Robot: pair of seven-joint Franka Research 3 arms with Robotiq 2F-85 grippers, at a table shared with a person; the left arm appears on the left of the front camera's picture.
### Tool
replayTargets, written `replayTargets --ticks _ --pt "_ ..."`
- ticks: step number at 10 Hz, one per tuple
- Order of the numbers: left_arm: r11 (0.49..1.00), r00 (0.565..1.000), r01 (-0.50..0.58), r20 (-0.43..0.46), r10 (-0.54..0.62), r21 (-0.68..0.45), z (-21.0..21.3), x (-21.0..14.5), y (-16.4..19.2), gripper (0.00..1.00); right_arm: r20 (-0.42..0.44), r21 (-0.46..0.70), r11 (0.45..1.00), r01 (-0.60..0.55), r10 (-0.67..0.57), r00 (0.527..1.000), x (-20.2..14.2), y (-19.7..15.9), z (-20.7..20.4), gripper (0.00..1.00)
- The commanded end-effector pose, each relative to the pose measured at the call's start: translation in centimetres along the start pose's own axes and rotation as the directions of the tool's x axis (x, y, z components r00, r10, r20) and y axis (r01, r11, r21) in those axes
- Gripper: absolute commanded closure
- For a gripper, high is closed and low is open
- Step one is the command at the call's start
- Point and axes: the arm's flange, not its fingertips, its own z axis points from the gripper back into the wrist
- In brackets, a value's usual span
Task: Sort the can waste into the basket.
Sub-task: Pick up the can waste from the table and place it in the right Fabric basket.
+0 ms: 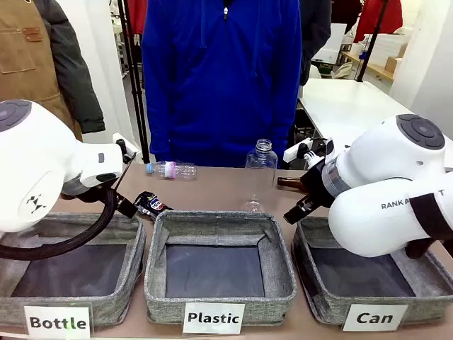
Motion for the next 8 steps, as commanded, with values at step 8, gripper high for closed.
replayTargets --ticks 8 --pt "1.000 1.000 0.000 0.000 0.000 0.000 0.01 0.00 0.00 0.00 0.000 0.000 1.000 0.000 0.000 1.000 0.00 0.00 0.00 0.00"
